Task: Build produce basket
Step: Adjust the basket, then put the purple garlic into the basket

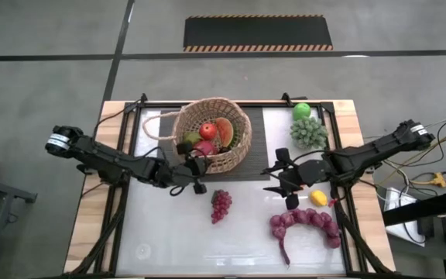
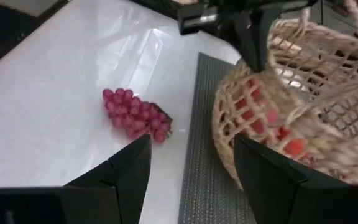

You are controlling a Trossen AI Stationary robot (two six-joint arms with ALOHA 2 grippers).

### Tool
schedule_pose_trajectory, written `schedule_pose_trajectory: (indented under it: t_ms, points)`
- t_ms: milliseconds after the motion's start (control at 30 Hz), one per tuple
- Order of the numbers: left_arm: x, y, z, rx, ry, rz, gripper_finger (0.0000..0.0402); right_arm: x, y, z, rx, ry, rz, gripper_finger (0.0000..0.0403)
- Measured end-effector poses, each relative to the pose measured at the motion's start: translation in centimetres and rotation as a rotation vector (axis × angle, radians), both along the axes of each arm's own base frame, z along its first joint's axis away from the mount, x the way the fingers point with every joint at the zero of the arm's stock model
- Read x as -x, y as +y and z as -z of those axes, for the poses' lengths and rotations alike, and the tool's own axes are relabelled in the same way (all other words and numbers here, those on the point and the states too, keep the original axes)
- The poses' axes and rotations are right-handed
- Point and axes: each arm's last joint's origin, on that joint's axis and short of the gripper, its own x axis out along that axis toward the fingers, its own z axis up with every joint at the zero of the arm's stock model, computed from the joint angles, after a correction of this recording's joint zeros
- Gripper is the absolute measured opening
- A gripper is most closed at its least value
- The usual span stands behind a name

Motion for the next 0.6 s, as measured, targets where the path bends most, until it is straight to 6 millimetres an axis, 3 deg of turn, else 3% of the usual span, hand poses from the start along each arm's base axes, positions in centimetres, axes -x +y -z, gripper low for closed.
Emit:
schedule_pose_trajectory:
  t_ms: [233,600]
  points:
    - [0.0,0.5,-0.1,-0.031,-0.033,-0.067,0.001,-0.2,0.0,2.3,-0.029,-0.049,0.007,0.0214]
    - [-0.2,-0.7,-1.8,-0.014,-0.093,-0.029,0.001,-0.7,0.2,3.6,-0.19,0.007,0.101,0.0236]
